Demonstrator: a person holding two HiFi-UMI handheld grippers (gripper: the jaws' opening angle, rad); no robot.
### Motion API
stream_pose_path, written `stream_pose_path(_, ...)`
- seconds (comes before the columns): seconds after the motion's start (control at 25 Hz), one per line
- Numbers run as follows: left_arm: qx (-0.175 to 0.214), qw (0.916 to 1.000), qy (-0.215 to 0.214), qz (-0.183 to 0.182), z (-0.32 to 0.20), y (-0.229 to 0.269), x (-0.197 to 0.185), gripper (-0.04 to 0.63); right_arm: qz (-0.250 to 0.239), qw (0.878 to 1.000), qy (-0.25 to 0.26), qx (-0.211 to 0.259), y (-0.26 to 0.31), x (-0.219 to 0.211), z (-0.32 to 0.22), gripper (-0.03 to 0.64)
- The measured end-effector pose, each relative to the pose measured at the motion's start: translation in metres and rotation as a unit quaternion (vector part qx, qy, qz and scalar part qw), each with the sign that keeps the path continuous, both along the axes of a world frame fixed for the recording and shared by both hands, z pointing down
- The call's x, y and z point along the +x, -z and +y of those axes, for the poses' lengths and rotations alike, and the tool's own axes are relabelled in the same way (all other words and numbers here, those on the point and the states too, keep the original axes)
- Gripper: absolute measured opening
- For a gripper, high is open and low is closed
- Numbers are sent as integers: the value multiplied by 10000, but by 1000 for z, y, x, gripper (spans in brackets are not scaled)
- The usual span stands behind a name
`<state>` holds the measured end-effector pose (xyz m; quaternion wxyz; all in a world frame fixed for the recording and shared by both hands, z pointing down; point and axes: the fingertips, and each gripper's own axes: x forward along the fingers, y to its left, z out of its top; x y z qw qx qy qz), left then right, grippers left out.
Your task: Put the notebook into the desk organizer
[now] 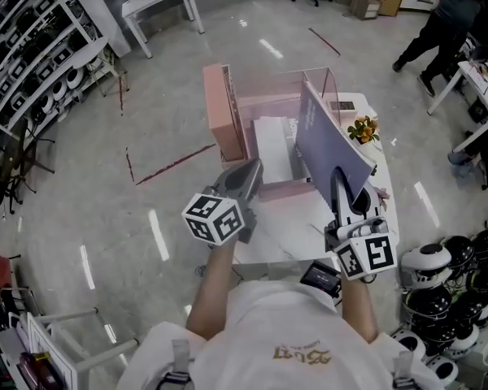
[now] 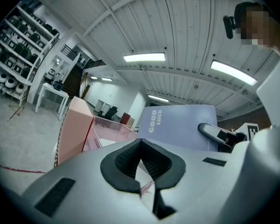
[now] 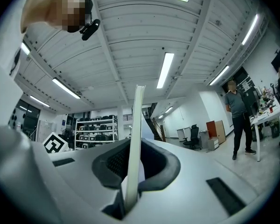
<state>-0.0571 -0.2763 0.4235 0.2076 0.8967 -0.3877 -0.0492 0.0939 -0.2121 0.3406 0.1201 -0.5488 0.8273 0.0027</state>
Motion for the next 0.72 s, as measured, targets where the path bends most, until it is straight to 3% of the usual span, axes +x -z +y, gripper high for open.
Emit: stream_pose_path(0.72,-106,9998,138,-13,-29,-9,-11,14,893,9954,-134,332,-2,-20,-43,41)
